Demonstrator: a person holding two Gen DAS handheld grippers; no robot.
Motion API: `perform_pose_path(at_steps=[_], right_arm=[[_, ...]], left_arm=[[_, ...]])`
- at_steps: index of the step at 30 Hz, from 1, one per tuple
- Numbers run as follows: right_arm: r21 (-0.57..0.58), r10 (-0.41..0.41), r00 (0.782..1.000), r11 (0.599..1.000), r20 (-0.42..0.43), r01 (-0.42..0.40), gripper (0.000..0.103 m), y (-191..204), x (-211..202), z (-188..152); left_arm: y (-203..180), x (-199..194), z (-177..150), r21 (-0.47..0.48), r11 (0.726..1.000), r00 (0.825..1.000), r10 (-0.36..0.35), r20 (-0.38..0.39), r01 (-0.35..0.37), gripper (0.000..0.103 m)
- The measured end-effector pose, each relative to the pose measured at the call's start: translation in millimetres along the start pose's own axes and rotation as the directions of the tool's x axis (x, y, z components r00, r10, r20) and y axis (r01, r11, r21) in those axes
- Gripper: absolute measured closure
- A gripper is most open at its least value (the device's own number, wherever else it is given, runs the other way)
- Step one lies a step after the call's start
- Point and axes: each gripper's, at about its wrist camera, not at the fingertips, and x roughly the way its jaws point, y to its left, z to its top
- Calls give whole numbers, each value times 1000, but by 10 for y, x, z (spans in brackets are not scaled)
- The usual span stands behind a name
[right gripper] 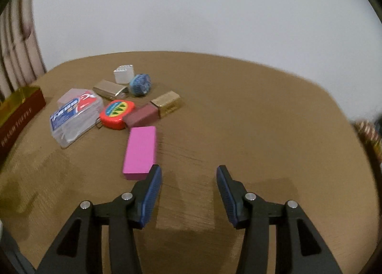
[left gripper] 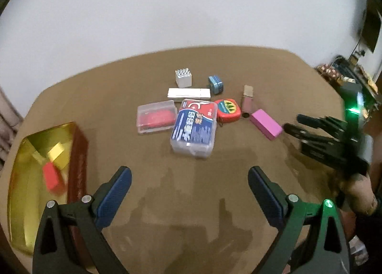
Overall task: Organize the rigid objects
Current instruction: 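Grasp the blue-and-red floss box with the left gripper and lift it, then lower the floss box into the gold tin and open the left gripper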
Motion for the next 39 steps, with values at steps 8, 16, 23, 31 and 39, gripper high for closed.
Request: perform_pose_path(at_steps=[8, 16, 23, 31, 39], right_arm=[[52, 86, 996, 995, 37, -88, 52, -105, -143, -43], [67, 122, 991, 990, 49, -125, 51, -96, -143, -3], [72, 137, 990, 988, 41, -139, 50, -103, -133, -14], [89, 143, 989, 985, 31, -145, 50, -149, -125, -36], [93, 139, 990, 986, 29, -141, 49, -151, -120, -52]], left_arm=[[196, 560, 344, -54, 995, 988, -89, -129, 83, 9], [140, 849, 420, -10, 994, 971, -107, -215, 108, 14], [102, 1091, 476, 11, 990, 949, -133, -286, 141, 45], [1, 960, 340, 62, 988, 960, -118, -253, 138, 46], [95, 91, -92, -19, 998, 982, -58, -178, 55, 46]])
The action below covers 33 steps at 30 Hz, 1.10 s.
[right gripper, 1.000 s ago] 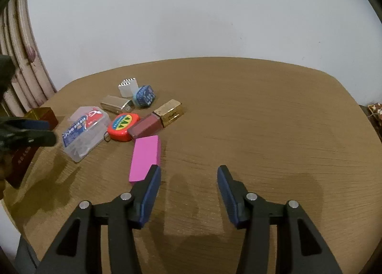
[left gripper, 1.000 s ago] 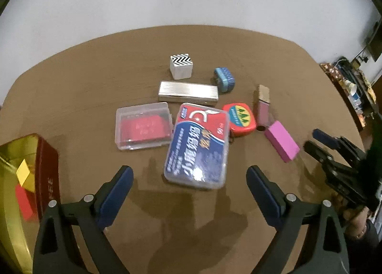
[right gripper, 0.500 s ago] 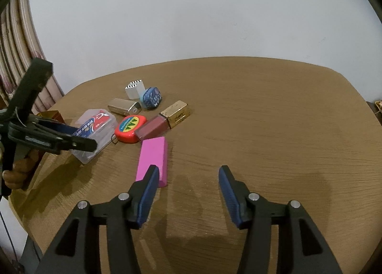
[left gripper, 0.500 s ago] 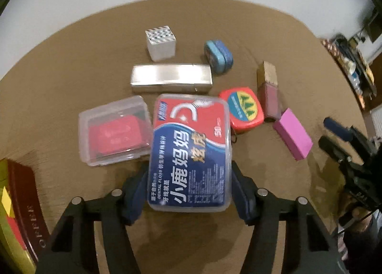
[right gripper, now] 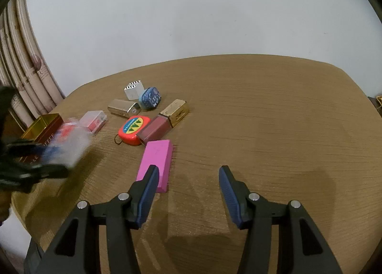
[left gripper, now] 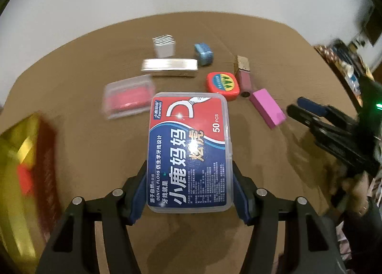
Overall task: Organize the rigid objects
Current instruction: 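Lower the floss box into the gold tin and open the left gripper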
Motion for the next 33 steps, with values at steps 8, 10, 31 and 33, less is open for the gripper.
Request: perform_pose_path(at_steps=[8, 10, 31, 33], right_arm=[[-11, -19, 1000, 1000, -12, 19, 47, 15, 22, 14], [-12, -25, 1000, 1000, -15, 25, 47, 8, 42, 25], [-31, -47, 998, 998, -51, 45, 46, 47, 126, 52], [-30, -47, 998, 999, -51, 45, 46, 49, 124, 54]], left_arm=[[1169, -736, -257, -165, 963, 977, 212, -13, -211, 46], [1583, -728, -292, -210, 945, 968, 246, -51, -251, 46], [2676, -23, -101, -224, 914, 938, 310, -156, -339, 44], [2670, -43, -93, -230, 916, 942, 300, -151, -328, 38]])
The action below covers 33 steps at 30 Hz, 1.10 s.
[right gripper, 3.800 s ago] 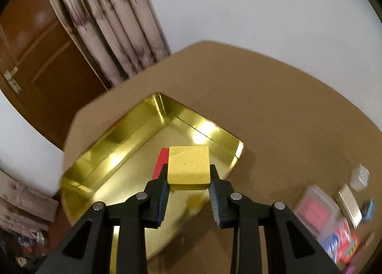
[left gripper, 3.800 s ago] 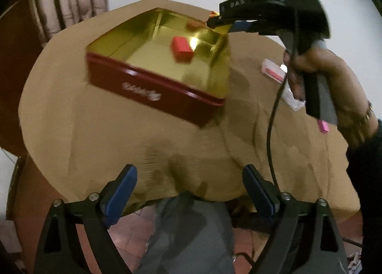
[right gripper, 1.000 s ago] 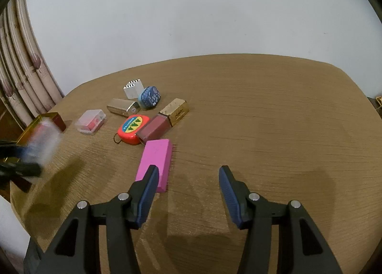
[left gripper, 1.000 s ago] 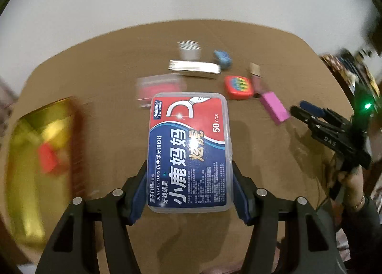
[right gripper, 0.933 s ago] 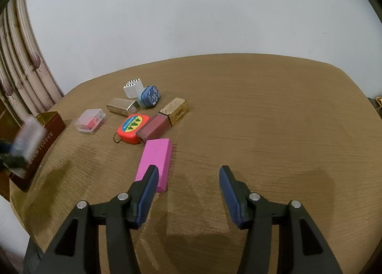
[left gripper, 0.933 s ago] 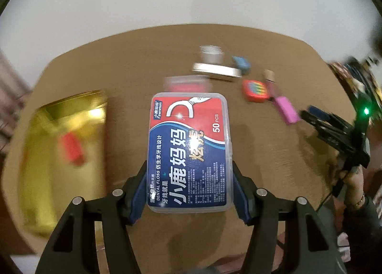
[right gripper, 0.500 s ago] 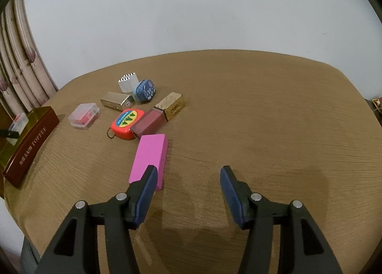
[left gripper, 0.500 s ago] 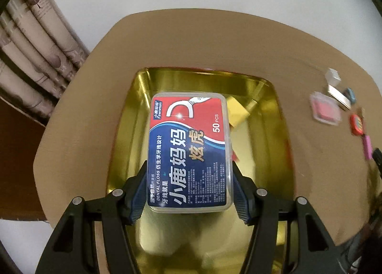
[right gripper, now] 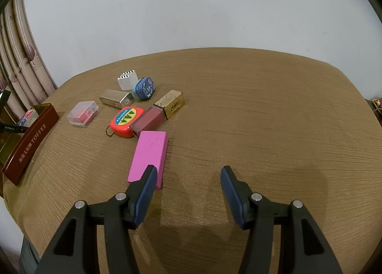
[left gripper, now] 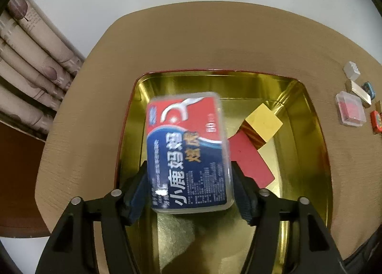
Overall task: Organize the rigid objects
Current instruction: 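Lower the floss box into the gold tin and open the left gripper, then grasp the pink block with the right gripper and lift it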
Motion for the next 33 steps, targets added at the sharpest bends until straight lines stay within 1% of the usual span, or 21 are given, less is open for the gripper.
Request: perform_pose_path(at_steps=[3, 6, 9, 11, 12, 15, 16, 17, 19, 21, 23, 26, 28, 30, 32, 33], right_arm=[[0, -1, 1000, 1000, 0, 1, 46, 2, -5, 3], [0, 2, 1000, 1000, 1, -2, 46, -3, -14, 5], [5, 13, 1000, 1000, 18, -13, 46, -22, -55, 1], [-5, 31, 999, 1000, 43, -31, 46, -13, -127, -7], [-18, 41, 998, 999, 45, -40, 46, 5, -159, -14], [-56, 65, 998, 996, 3, -65, 46, 114, -175, -6], [-57, 79, 997, 995, -9, -80, 46, 156, -189, 1], [-58, 75, 997, 995, -16, -76, 46, 183, -192, 10], [-70, 62, 997, 995, -40, -65, 46, 241, -179, 52], [-81, 51, 998, 995, -48, -55, 46, 285, -173, 107], [-83, 49, 996, 995, -74, -55, 46, 328, -115, 169], [-109, 9, 993, 994, -118, -22, 46, 414, 8, 230], [-106, 1, 988, 994, -151, -17, 46, 436, 112, 253], [-108, -8, 984, 994, -177, -11, 46, 466, 188, 268], [-115, -54, 979, 993, -197, 32, 47, 487, 263, 283], [-118, -67, 974, 992, -215, 42, 55, 493, 294, 276]], left_arm=[[-21, -106, -31, -3, 1000, 1000, -7, 17, 7, 30], [-67, -246, -70, 0, 1000, 998, 29, 51, -29, 29], [-162, -529, -174, -25, 999, 993, 41, 109, -38, 29], [-299, -768, -274, -34, 999, 985, 44, 165, -39, 29], [-382, -878, -341, -35, 999, 981, 39, 192, -32, 26], [-645, -1153, -583, -41, 999, 964, -24, 263, 36, 25], [-773, -1234, -689, -41, 997, 961, -46, 274, 59, 25], [-853, -1287, -768, -45, 995, 957, -73, 282, 89, 25], [-1087, -1377, -985, -29, 983, 942, -167, 292, 184, 24], [-1299, -1390, -1178, -30, 975, 934, -204, 292, 222, 24], [-1463, -1383, -1317, -27, 970, 929, -223, 296, 241, 24], [-1677, -1330, -1510, -74, 954, 918, -256, 302, 290, 24], [-1700, -1259, -1540, -80, 944, 914, -285, 287, 320, 24], [-1764, -1226, -1589, -81, 953, 922, -258, 290, 292, 24], [-1784, -1197, -1610, -76, 958, 928, -244, 282, 275, 24], [-1792, -1196, -1624, -67, 962, 930, -237, 281, 265, 24]])
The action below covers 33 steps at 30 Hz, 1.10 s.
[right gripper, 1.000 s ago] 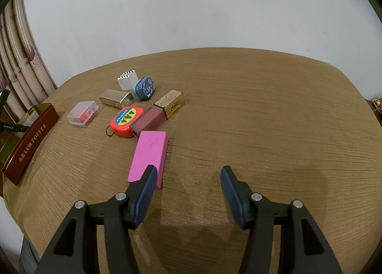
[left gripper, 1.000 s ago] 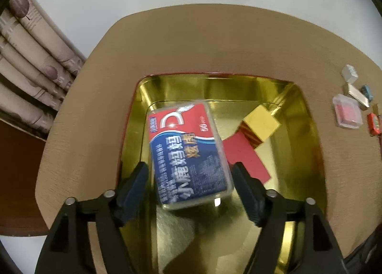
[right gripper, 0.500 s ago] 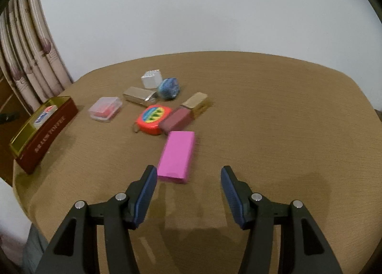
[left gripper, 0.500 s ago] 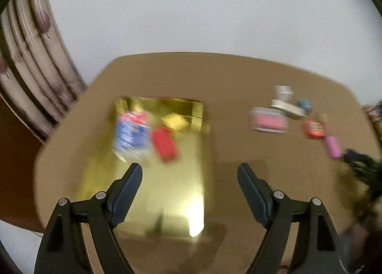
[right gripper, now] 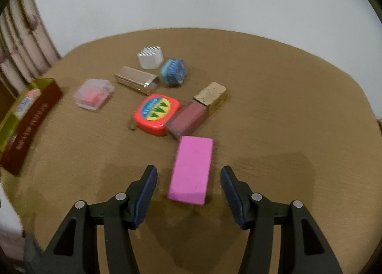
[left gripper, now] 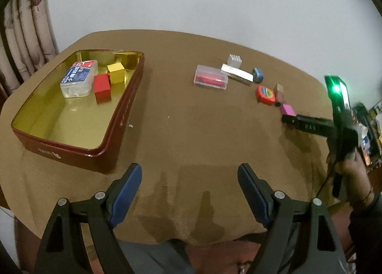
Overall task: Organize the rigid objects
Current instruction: 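Grasp the pink block with the right gripper and lift it, then lower the pink block into the gold tin and open the right gripper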
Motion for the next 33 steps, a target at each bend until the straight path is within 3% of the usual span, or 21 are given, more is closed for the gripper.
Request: perform_pose_path(at_steps=[1, 2, 5, 9, 12, 15, 18, 20, 23, 27, 30, 33], right_arm=[[-17, -24, 1000, 1000, 4, 24, 61, 22, -6, 0], [-21, -36, 999, 999, -1, 36, 73, 29, -7, 2], [-24, -42, 999, 999, -11, 42, 73, 43, -17, 2], [-17, 13, 1000, 1000, 8, -13, 73, 153, -189, -4], [-27, 121, 991, 992, 49, -120, 73, 384, -486, 81], [-74, 237, 968, 970, 83, -231, 73, 755, -752, 272], [-174, 354, 931, 926, 87, -336, 73, 1389, -951, 517], [-235, 418, 906, 888, 59, -395, 73, 1816, -965, 672], [-280, 460, 888, 852, -1, -442, 73, 2377, -823, 830], [-311, 456, 887, 834, -77, -456, 73, 3004, -584, 912], [-307, 432, 897, 845, -94, -438, 73, 3270, -379, 960], [-239, 399, 912, 881, -90, -409, 73, 3318, -173, 994]], left_arm=[[16, -3, -22, -1, 1000, 1000, 7, 4, -7, 24], [33, -7, -40, -8, 1000, 1000, 16, 5, -16, 24], [115, -3, -104, -38, 999, 1000, 11, -17, -12, 24], [287, -105, -232, -98, 995, 999, 29, -23, -31, 24], [429, -265, -345, -146, 988, 999, 39, -7, -40, 24], [541, -422, -447, -175, 983, 998, 66, 10, -63, 20], [625, -532, -540, -184, 977, 994, 108, 16, -104, 16], [682, -572, -586, -188, 973, 990, 139, 15, -134, 15], [764, -583, -616, -191, 971, 989, 146, 7, -142, 15], [951, -638, -615, -242, 964, 992, 124, 21, -115, 15], [1067, -687, -613, -278, 955, 992, 118, 42, -102, 14], [1147, -664, -623, -292, 951, 993, 113, 33, -98, 14]])
